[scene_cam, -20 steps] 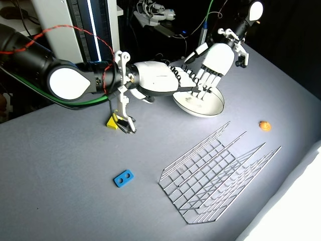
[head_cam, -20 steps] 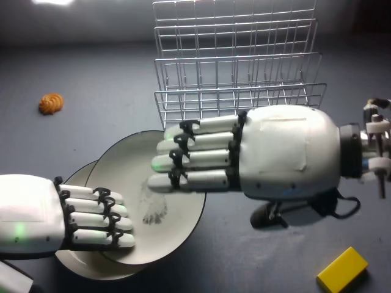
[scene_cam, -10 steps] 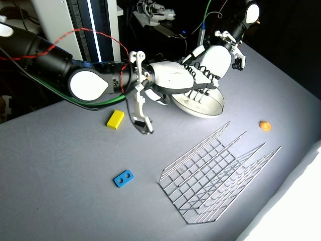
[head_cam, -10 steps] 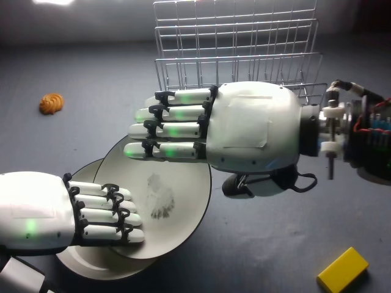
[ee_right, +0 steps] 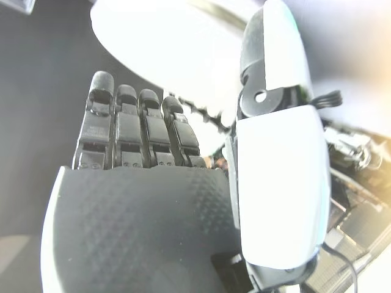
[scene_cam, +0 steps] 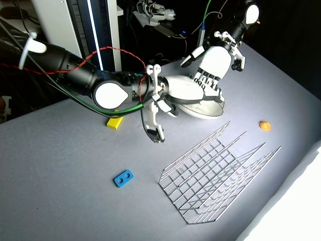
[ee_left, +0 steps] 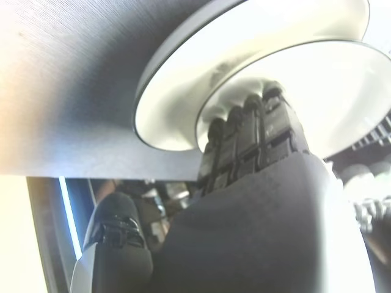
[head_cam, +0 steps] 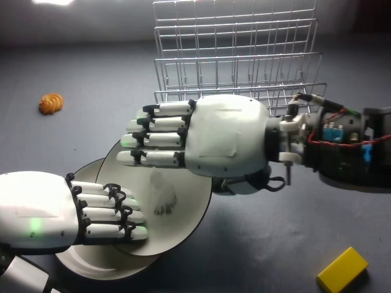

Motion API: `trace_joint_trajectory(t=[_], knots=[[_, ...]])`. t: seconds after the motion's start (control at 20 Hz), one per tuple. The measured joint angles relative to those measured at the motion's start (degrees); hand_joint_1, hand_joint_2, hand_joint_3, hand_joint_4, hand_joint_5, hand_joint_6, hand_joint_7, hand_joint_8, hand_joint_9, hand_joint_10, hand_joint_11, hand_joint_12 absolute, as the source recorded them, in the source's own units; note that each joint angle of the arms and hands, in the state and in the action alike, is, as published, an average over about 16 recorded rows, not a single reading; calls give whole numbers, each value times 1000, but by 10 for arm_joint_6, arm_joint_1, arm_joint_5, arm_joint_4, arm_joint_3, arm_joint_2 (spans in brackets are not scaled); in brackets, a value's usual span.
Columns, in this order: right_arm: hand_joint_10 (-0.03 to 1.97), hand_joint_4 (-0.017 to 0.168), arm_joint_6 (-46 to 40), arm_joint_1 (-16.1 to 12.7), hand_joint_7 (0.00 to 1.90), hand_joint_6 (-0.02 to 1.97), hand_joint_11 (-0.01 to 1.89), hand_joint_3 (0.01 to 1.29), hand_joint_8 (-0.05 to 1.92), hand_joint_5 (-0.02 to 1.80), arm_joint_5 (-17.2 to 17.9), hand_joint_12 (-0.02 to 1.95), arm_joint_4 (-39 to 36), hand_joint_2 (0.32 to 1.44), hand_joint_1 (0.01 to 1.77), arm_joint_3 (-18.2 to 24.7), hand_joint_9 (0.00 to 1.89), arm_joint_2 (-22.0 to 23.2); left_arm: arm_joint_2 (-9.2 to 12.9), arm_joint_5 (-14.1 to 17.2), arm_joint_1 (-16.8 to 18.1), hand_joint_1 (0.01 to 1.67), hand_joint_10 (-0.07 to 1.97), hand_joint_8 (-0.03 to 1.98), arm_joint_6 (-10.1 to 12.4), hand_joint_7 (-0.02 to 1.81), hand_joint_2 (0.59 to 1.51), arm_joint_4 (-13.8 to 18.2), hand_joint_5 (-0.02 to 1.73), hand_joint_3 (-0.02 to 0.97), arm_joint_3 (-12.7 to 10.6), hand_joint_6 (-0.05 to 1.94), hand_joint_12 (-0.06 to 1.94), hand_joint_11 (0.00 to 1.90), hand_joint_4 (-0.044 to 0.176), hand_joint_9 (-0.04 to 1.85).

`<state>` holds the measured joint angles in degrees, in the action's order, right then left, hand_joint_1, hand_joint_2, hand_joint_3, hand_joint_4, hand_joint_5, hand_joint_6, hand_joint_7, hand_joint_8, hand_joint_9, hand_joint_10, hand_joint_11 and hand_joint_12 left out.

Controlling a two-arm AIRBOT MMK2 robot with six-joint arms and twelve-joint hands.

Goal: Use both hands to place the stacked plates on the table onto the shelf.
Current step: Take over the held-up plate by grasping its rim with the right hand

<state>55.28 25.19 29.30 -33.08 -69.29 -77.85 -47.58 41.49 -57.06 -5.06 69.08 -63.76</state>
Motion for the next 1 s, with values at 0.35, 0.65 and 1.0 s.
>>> trace_joint_trajectory(t=[0.35,0.65,1.0], knots=[[15,3,22,4,201,14,33,17,10,224,-8,563,15,964,1167,-39,181,-44,-1,1,1,24,-1,-13,0,1,1145,-5,60,20,-2,-5,-17,17,-2,-6],[16,-1,28,5,525,72,230,18,31,514,3,819,17,976,1145,-50,517,-59,1,4,1,25,4,-12,0,12,1147,-14,61,20,-5,-3,-13,17,-3,2],[26,4,30,4,853,401,540,18,342,780,22,1034,19,986,1124,-41,962,-58,10,6,12,24,11,5,0,50,1149,-32,75,20,-16,3,-8,17,0,17]])
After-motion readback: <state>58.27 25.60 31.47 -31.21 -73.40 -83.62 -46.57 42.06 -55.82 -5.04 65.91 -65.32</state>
